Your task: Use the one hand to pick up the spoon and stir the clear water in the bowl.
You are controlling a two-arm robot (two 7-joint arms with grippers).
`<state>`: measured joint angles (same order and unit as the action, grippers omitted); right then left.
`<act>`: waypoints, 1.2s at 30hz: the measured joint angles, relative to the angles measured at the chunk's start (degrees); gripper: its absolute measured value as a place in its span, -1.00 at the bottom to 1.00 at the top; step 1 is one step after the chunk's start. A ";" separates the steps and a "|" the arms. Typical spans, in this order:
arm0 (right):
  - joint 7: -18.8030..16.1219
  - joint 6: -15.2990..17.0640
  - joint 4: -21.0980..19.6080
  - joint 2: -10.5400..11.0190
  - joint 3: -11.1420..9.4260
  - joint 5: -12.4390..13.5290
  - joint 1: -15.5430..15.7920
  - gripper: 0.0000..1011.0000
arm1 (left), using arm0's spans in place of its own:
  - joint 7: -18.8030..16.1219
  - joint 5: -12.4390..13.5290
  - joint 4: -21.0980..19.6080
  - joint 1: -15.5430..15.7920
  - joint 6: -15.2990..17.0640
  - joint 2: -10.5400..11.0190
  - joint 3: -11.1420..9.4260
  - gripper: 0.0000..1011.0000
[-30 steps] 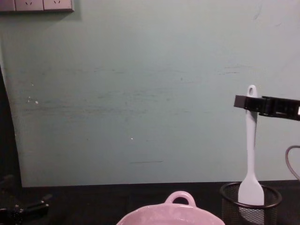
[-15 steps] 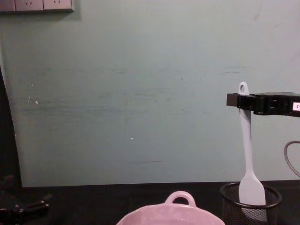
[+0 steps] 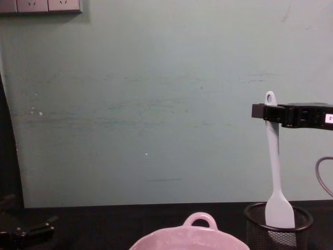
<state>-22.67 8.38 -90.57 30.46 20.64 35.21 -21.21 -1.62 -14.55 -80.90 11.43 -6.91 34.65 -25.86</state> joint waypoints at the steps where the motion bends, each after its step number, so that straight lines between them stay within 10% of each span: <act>1: 0.00 0.00 0.00 0.00 0.00 0.00 0.00 -0.77 | 0.00 0.00 0.00 0.00 0.00 0.00 0.00 1.00; 19: -2.11 6.00 -5.44 2.27 1.05 -1.49 -5.22 -0.77 | 0.00 0.00 0.00 0.00 0.00 0.00 0.00 1.00; 36: -5.79 4.48 -1.47 -1.83 6.39 1.46 -11.03 -0.77 | 0.00 0.00 0.00 0.00 0.00 0.00 0.00 1.00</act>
<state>-28.45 12.86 -92.04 28.63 27.03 36.67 -32.24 -1.62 -14.55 -80.90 11.43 -6.90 34.65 -25.86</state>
